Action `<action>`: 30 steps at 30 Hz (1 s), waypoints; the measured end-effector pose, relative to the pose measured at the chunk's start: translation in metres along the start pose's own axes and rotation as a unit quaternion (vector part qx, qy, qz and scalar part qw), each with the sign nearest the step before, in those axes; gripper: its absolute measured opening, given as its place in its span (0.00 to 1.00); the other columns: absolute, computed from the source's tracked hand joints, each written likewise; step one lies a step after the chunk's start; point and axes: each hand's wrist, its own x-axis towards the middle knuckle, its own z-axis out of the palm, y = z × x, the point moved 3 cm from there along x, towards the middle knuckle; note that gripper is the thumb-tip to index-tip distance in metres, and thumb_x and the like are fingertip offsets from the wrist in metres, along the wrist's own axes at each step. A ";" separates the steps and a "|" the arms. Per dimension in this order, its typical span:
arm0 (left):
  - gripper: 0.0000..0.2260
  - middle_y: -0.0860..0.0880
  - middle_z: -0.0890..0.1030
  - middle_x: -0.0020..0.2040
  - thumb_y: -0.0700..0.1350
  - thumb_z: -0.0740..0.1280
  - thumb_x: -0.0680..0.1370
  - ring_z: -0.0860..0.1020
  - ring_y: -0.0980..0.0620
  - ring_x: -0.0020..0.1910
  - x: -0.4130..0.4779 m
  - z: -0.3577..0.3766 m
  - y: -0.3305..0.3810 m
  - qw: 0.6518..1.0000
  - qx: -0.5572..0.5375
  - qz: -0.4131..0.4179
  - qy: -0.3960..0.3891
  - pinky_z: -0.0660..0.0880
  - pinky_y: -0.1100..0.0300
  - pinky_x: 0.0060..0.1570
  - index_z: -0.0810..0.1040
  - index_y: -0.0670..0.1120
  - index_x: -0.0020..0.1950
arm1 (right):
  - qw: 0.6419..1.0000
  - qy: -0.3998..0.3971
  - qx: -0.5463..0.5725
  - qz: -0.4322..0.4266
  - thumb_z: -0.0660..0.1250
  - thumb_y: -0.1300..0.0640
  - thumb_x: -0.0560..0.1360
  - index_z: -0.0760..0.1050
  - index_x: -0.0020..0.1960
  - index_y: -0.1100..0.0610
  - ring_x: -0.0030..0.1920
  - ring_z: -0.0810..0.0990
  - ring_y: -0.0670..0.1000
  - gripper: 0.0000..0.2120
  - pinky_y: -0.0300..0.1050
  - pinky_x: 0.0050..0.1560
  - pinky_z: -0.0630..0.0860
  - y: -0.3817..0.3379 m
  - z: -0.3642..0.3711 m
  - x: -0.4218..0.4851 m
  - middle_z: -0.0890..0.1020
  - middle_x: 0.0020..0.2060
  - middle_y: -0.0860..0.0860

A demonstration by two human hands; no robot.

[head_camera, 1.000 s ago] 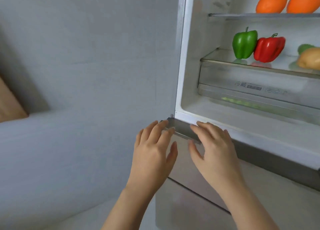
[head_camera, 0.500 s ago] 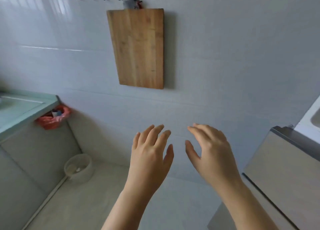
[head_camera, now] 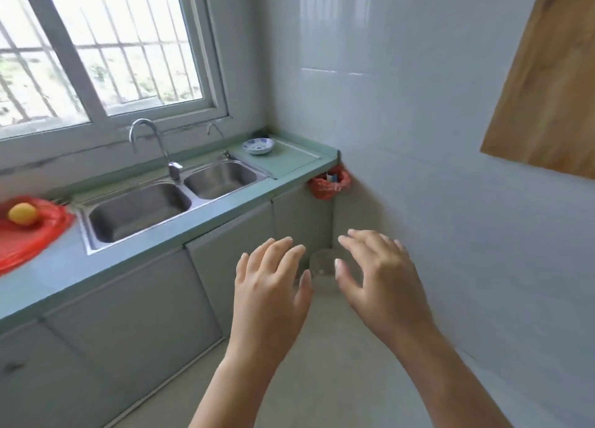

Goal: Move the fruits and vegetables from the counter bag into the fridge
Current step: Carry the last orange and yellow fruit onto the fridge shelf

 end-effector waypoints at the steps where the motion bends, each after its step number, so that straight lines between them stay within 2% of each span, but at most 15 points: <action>1: 0.15 0.47 0.81 0.54 0.50 0.59 0.72 0.78 0.43 0.55 -0.003 -0.010 -0.025 1.000 0.016 -0.016 0.003 0.73 0.41 0.54 0.79 0.45 0.53 | 1.000 -0.009 0.014 -0.011 0.57 0.50 0.70 0.80 0.51 0.60 0.50 0.81 0.57 0.20 0.61 0.51 0.75 -0.021 0.020 0.005 0.82 0.49 0.56; 7: 0.16 0.46 0.81 0.54 0.49 0.59 0.72 0.78 0.42 0.54 -0.022 -0.055 -0.149 0.988 0.076 -0.123 0.046 0.73 0.40 0.54 0.80 0.44 0.53 | 0.990 -0.073 0.089 -0.083 0.58 0.50 0.69 0.80 0.50 0.60 0.49 0.81 0.57 0.19 0.63 0.50 0.76 -0.120 0.119 0.033 0.83 0.48 0.55; 15: 0.17 0.46 0.81 0.54 0.50 0.59 0.71 0.79 0.43 0.54 -0.021 -0.067 -0.264 0.956 0.151 -0.240 0.073 0.71 0.39 0.55 0.80 0.44 0.53 | 0.960 -0.149 0.171 -0.162 0.57 0.49 0.70 0.80 0.51 0.60 0.47 0.81 0.58 0.20 0.65 0.52 0.75 -0.194 0.236 0.086 0.82 0.48 0.56; 18: 0.18 0.45 0.81 0.54 0.50 0.58 0.71 0.78 0.43 0.53 0.001 -0.074 -0.305 0.945 0.165 -0.272 0.081 0.72 0.38 0.55 0.80 0.43 0.53 | 0.951 -0.159 0.201 -0.175 0.62 0.53 0.70 0.80 0.51 0.61 0.45 0.81 0.60 0.16 0.64 0.50 0.75 -0.216 0.272 0.127 0.82 0.47 0.57; 20: 0.18 0.45 0.80 0.54 0.50 0.58 0.72 0.78 0.43 0.53 0.015 -0.080 -0.328 0.935 0.175 -0.294 0.089 0.72 0.40 0.56 0.79 0.43 0.54 | 0.941 -0.170 0.223 -0.189 0.65 0.55 0.68 0.80 0.52 0.61 0.46 0.80 0.61 0.15 0.63 0.51 0.75 -0.230 0.294 0.149 0.82 0.49 0.57; 25: 0.18 0.46 0.80 0.56 0.51 0.58 0.72 0.77 0.44 0.55 0.027 -0.090 -0.378 0.910 0.194 -0.351 0.108 0.70 0.43 0.59 0.78 0.45 0.56 | 0.912 -0.211 0.263 -0.234 0.64 0.55 0.69 0.79 0.53 0.60 0.49 0.80 0.59 0.16 0.51 0.51 0.74 -0.273 0.349 0.180 0.82 0.49 0.55; 30: 0.18 0.46 0.80 0.56 0.51 0.58 0.73 0.77 0.45 0.56 0.015 -0.109 -0.435 0.883 0.206 -0.406 0.117 0.68 0.46 0.60 0.78 0.45 0.56 | 0.888 -0.247 0.280 -0.268 0.64 0.54 0.69 0.80 0.52 0.60 0.48 0.80 0.58 0.15 0.50 0.49 0.74 -0.325 0.399 0.185 0.82 0.48 0.55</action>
